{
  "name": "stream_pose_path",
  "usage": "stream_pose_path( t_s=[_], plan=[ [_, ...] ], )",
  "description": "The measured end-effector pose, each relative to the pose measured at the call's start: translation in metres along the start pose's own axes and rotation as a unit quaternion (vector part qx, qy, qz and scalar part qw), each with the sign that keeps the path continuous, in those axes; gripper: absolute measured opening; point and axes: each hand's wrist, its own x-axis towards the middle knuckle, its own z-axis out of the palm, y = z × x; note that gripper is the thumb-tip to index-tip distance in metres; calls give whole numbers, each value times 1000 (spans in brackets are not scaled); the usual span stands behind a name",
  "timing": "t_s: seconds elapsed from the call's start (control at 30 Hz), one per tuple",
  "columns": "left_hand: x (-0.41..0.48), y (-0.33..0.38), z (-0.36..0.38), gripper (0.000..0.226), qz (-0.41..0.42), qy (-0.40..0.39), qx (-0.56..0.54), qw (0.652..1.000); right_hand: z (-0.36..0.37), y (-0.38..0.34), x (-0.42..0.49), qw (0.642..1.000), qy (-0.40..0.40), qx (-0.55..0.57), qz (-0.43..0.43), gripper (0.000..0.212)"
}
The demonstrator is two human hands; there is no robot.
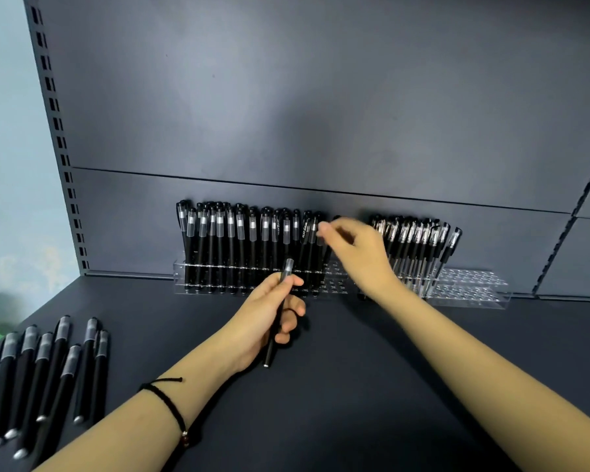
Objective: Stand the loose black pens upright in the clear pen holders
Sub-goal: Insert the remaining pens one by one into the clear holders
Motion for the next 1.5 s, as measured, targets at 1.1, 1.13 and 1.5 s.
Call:
stream_pose_path(
  t_s=[1.1, 1.13, 1.5],
  plan=[
    [-4, -15, 0, 65, 33, -28, 735, 677, 6, 34, 27, 998, 31, -39, -40, 24],
    [-4, -15, 0, 65, 32, -29, 735, 676, 8, 36, 23, 998, 23, -47, -46, 26],
    [-6, -8, 7, 58, 30, -21, 738, 673, 10, 17, -6, 995, 84, -53, -15, 28]
  ],
)
